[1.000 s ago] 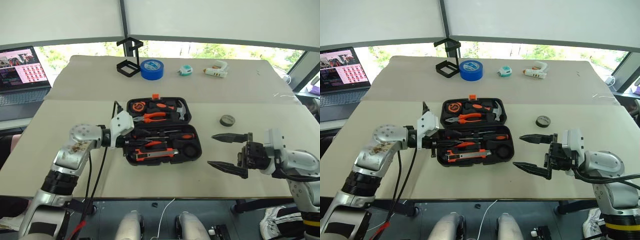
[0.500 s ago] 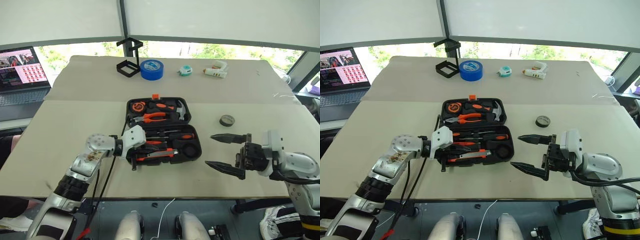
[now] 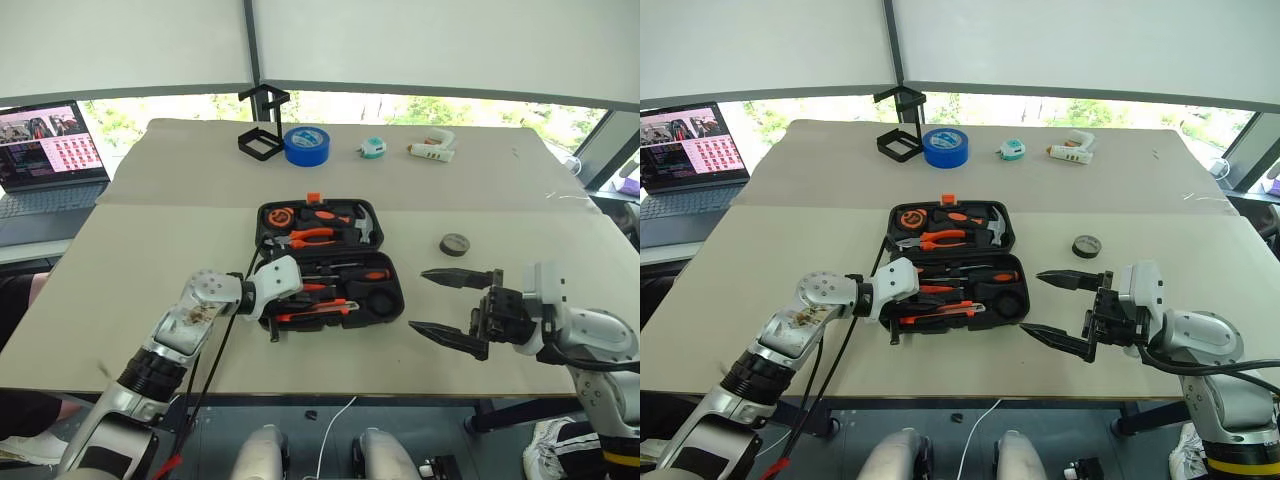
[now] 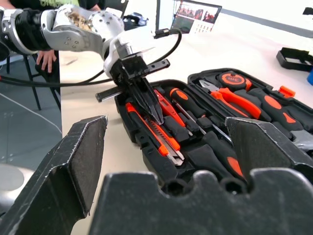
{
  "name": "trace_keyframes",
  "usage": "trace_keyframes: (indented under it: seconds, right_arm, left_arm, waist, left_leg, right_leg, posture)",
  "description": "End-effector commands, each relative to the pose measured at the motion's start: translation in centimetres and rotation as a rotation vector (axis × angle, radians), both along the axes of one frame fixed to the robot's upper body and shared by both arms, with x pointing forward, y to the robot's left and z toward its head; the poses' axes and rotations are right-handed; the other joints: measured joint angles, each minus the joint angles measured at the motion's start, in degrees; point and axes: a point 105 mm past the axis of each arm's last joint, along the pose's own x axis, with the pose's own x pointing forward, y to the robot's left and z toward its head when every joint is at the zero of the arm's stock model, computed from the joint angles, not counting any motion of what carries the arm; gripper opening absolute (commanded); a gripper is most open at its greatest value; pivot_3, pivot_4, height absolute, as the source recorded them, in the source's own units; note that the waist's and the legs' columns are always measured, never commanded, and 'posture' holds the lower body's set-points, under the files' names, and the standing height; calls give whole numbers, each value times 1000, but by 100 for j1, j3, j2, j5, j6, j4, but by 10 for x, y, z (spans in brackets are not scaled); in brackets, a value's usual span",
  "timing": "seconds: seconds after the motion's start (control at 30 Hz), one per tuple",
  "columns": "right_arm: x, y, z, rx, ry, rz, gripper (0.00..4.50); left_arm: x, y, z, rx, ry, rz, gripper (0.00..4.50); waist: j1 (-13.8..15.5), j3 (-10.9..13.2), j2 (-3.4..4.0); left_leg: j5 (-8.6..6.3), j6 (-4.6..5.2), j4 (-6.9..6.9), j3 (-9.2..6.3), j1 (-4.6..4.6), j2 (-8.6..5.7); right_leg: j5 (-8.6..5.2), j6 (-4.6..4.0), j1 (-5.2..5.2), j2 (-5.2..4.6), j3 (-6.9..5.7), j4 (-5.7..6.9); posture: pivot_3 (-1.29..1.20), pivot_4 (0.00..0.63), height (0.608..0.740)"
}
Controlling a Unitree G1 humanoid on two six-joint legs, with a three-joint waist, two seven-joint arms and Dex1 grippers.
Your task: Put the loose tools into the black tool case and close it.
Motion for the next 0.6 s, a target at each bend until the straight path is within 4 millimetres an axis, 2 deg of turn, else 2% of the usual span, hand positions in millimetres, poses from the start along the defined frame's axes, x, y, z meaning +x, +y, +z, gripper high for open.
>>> trace_keyframes:
  seconds: [0.03, 0.13, 0.23, 0.3, 0.4, 0.47, 0.53, 0.6]
  right_arm:
    - [-1, -1, 11, 7, -43, 4, 4500]
    - [0, -4, 11, 4, -46, -16, 4500]
    - [5, -19, 12, 45, -54, -105, 4500]
    - [8, -27, 12, 77, -54, -153, 4500]
    - [8, -57, 4, 109, -39, -293, 4500]
    - [5, -92, -12, 101, -41, -466, 4500]
    - [0, -123, -26, 100, -45, -634, 4500]
    - [-6, -139, -37, 83, -48, -723, 4500]
  left_arm:
    - [-17, 6, -35, 41, 152, 1, 77]
    - [-12, 8, -21, -32, 58, -11, 77]
    - [-3, 15, 11, -199, -36, 23, 77]
    - [-2, 19, 23, -256, -71, 27, 77]
    - [-10, 34, 58, -433, -72, 34, 848]
    - [-18, 56, 82, -516, -87, 58, 1558]
    - [-26, 78, 96, -592, -104, 105, 2192]
    - [-30, 94, 98, -617, -97, 160, 3001]
  waist:
    - [5, -1, 1]
    - [-20, -3, 4]
    - [-32, -2, 4]
    - [-36, 0, 2]
    - [-32, 4, -1]
    - [-23, 5, -1]
    - [-29, 5, -1]
    - [-36, 7, 8]
  left_leg:
    - [0, 0, 0, 0, 0, -1]
    - [-2, 4, 0, 1, -3, 0]
    - [-3, 5, -2, 1, -8, 5]
    - [-3, 5, -2, -1, -20, 9]
    - [-3, 5, -2, 0, -28, 8]
    - [-3, 5, -2, -4, -33, 10]
    - [-4, 6, -2, -2, -33, 11]
    - [-7, 9, -7, 0, -28, 10]
  right_leg:
    - [0, 0, 0, 0, 0, 0]
    - [0, 0, -3, 0, 3, -2]
    - [0, -1, -9, 2, 3, -1]
    - [1, -2, -20, 2, 2, 0]
    - [1, -2, -26, 2, 0, -1]
    - [1, -1, -27, -2, -4, -3]
    - [0, 0, -27, -4, -4, -6]
    - [-2, 3, -25, -8, -1, -8]
  posture:
    - [0, 150, 740]
    - [0, 150, 740]
    - [0, 150, 740]
    - [0, 150, 740]
    - [0, 150, 740]
    - [0, 150, 740]
    - [0, 150, 740]
    - [0, 150, 740]
